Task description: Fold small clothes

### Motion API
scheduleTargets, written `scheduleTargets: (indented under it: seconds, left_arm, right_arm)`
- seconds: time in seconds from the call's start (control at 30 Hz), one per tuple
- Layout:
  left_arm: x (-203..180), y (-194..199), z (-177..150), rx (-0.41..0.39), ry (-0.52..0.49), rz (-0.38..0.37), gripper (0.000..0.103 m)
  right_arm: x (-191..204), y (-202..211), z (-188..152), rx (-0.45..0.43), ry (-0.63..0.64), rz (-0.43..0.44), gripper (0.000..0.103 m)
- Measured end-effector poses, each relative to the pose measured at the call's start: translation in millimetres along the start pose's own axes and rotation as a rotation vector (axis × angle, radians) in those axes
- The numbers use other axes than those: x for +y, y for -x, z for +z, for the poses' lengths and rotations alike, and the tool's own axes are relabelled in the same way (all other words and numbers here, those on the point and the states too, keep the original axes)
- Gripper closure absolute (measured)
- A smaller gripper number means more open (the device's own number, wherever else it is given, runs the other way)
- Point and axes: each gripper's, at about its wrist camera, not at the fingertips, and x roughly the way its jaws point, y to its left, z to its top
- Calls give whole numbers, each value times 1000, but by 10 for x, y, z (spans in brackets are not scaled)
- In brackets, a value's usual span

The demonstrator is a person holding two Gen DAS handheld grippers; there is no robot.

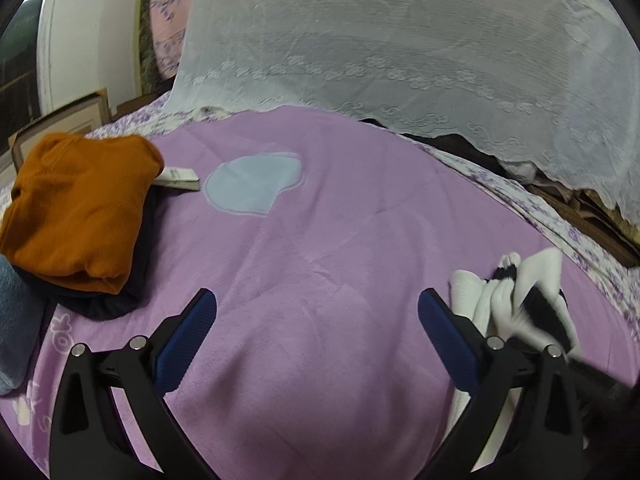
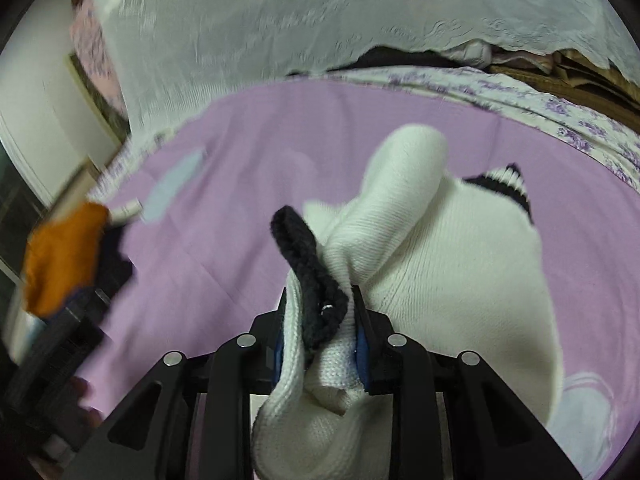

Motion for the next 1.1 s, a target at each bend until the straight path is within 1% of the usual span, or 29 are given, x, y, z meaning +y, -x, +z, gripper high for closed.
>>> scheduleTargets:
  seconds: [0.07, 0.13, 0.27, 0.33, 0.43, 0.47, 0.53, 0.57, 0.67, 0.73, 0.77, 0.8, 0.83, 0.9, 0.93, 1.03, 1.1]
  left_arm:
    - [36, -32, 1, 10, 14, 2, 5]
    - [39, -45, -4, 12, 15, 9, 5]
    - [41, -68, -11, 16, 16, 15, 5]
    - [43, -67, -13, 17, 18, 14, 5]
    - [34, -54, -16, 13, 14, 12, 5]
    - [23, -47, -21, 9, 9, 13, 5]
    - [-5, -33, -36, 3, 1, 18, 5]
    - [-19, -30, -40, 2, -2, 20, 5]
    - [-60, -35, -69, 3, -17, 27, 5]
    - [-83, -37, -88, 3, -27, 32, 4]
    - [-91, -36, -90, 2, -31, 34, 5]
    - [-96, -31, -90, 0, -32, 34, 5]
    - [-98, -22, -91, -2, -32, 32, 5]
    - [-89, -8, -84, -2, -27, 22, 5]
    - [-95, 0, -85, -1, -25, 14, 5]
    - [-160, 17, -109, -2, -44, 4, 5]
    - [-239, 23, -150, -13, -85, 22, 4]
  right_arm:
    - [117, -47, -63, -3, 75, -30, 63]
    - [232, -30, -106, -1, 145, -26, 39]
    - [344, 138, -179, -31, 215, -5, 38]
    - [329, 265, -203, -49, 219, 11, 38]
    - [270, 552, -253, -102, 238, 31, 38]
    - [242, 704, -293, -139, 253, 25, 38]
    - [218, 828, -334, -168, 282, 2, 38]
    - [197, 867, -380, -169, 309, -16, 38]
    - [212, 766, -514, -127, 365, -40, 38]
    - [232, 667, -591, -121, 396, -76, 39]
    - [244, 636, -626, -130, 402, -98, 39]
    - [227, 656, -645, -146, 396, -102, 39]
    - [211, 697, -659, -163, 384, -91, 39]
    - [91, 906, -724, -221, 343, -46, 38]
    - [30, 986, -754, -245, 330, -45, 36]
    - [-36, 987, -746, -244, 342, -66, 35]
    - [-6, 906, -720, -224, 370, -66, 35]
